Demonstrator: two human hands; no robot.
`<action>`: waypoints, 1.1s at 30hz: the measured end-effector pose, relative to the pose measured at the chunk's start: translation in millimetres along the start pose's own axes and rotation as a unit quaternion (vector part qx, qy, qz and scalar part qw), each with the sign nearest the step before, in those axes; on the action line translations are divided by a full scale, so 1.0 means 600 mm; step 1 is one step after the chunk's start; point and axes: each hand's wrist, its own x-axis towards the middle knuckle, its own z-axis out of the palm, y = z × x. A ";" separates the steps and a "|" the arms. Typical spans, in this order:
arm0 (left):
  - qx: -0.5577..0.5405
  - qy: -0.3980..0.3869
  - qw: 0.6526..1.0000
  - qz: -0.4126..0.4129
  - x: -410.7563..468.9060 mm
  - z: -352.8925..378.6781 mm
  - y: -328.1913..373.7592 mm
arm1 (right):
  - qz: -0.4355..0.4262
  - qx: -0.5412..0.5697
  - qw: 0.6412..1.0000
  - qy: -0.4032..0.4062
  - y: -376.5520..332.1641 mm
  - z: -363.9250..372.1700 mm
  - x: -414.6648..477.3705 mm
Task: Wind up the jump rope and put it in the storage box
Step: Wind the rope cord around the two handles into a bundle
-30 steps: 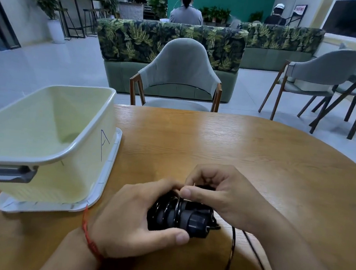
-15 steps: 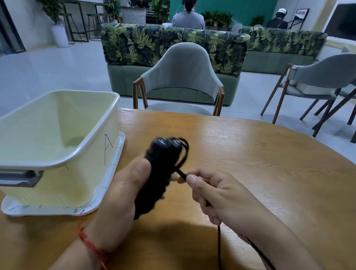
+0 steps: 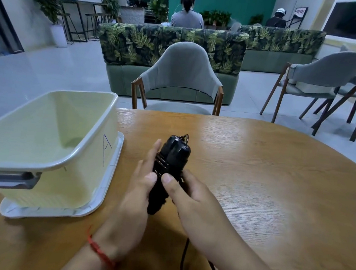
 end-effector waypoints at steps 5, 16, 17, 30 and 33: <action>-0.016 -0.067 0.995 -0.072 0.016 -0.019 0.006 | 0.006 0.060 0.998 0.021 0.012 -0.023 0.012; -0.432 -0.211 0.822 -0.304 0.017 -0.048 0.030 | 0.036 0.230 0.970 -0.072 0.011 -0.051 0.018; -0.430 -0.203 0.830 -0.291 0.016 -0.048 0.030 | 0.036 0.215 0.973 -0.075 0.010 -0.053 0.019; 0.285 0.098 0.943 0.144 0.009 -0.007 -0.006 | 0.144 0.367 0.915 -0.087 0.012 -0.054 0.015; 0.374 0.126 0.896 0.203 0.010 0.000 -0.010 | 0.163 0.315 0.934 -0.036 0.013 -0.040 0.015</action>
